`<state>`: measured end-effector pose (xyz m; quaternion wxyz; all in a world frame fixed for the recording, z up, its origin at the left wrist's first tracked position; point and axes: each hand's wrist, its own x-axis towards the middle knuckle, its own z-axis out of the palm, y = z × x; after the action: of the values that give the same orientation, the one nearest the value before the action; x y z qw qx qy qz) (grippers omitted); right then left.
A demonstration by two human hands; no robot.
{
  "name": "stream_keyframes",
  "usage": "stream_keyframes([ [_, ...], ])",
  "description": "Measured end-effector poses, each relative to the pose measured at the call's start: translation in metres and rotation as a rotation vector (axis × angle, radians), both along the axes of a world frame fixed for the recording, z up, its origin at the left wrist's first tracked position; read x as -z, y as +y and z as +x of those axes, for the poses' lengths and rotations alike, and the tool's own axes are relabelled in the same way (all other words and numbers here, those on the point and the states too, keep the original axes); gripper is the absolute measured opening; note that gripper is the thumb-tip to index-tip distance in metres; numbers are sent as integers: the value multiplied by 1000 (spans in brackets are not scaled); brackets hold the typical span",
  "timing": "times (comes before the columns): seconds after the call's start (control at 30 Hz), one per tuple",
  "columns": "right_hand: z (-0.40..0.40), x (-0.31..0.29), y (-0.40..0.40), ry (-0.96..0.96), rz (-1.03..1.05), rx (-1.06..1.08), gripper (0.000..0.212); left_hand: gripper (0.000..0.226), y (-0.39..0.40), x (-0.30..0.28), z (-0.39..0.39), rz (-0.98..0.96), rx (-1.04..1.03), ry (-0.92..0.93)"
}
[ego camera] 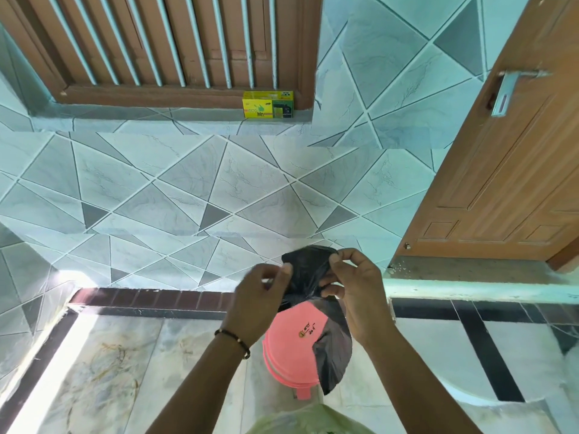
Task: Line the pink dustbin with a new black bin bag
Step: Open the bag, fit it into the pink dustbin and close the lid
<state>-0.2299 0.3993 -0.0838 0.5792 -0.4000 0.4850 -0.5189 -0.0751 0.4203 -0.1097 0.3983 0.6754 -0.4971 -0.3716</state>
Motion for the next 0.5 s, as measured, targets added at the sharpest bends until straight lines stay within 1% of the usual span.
stream_keyframes([
  [0.03, 2, 1, 1, -5, -5, -17, 11, 40, -2, 0, -5, 22, 58, 47],
  [0.07, 4, 2, 2, -5, -6, -34, 11, 44, -4, 2, -9, 31, 89, 56],
  [0.13, 5, 4, 2, -24, 6, -58, 13, 37, -6, 9, -11, -10, 49, 14],
  [0.17, 4, 5, 1, -74, 21, -57, 15, 30, -7, 13, -9, -18, 6, 1],
  [0.27, -7, 6, -2, -352, 79, -15, 20, 14, -9, 17, 4, 7, -79, 40],
  [0.3, -9, 5, -4, -447, 106, 1, 21, 12, -9, 18, 9, -2, -87, -11],
  [0.37, -7, 4, -5, -626, 179, 27, 22, 14, -9, 23, 18, -36, -87, -170],
  [0.4, -4, 1, -4, -681, 216, 33, 22, 15, -10, 26, 22, -37, -80, -236],
  [0.47, -1, -6, -2, -721, 241, 12, 20, 18, -10, 32, 28, 0, -76, -307],
  [0.5, -1, -11, -1, -757, 214, -32, 31, 22, -12, 37, 33, 22, -83, -333],
])
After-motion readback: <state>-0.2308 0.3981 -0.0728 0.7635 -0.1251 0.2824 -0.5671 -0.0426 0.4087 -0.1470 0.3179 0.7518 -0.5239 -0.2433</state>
